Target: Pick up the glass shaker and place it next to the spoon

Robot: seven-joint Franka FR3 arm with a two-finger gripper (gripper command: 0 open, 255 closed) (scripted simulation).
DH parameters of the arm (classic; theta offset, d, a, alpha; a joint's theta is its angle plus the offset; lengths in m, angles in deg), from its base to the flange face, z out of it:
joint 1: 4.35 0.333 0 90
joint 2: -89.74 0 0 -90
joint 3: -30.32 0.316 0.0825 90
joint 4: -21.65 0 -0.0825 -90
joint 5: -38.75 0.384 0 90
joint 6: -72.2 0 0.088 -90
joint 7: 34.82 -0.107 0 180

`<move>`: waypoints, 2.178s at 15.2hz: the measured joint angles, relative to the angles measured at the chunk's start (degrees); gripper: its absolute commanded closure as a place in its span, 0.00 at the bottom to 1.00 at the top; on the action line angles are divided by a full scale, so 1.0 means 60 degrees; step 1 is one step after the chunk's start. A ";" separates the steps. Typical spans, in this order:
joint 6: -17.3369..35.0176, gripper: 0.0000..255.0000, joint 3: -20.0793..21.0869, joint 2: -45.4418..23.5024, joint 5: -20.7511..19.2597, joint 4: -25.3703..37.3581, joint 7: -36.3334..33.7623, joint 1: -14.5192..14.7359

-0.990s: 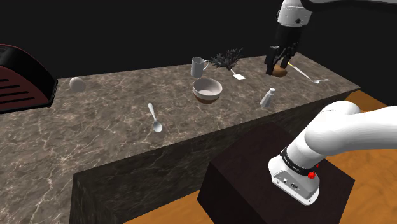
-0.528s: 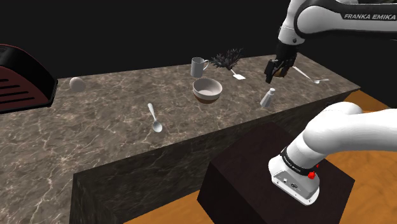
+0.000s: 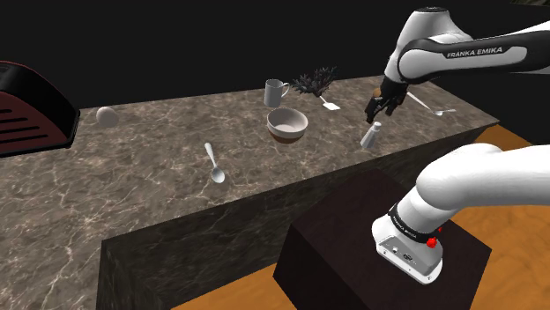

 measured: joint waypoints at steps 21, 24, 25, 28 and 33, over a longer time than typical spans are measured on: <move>0.2341 1.00 -0.0697 -0.1264 -0.0716 -0.0751 0.0000 -0.0412; 0.2337 1.00 -0.0696 -0.1265 -0.0714 -0.0750 -0.0001 -0.0411; 0.2337 1.00 -0.0696 -0.1265 -0.0713 -0.0749 0.0000 -0.0410; 0.2262 1.00 -0.0688 -0.1219 -0.0699 -0.0720 0.0015 -0.0409; 0.1516 1.00 -0.0566 -0.0810 -0.0524 -0.0375 0.0119 -0.0354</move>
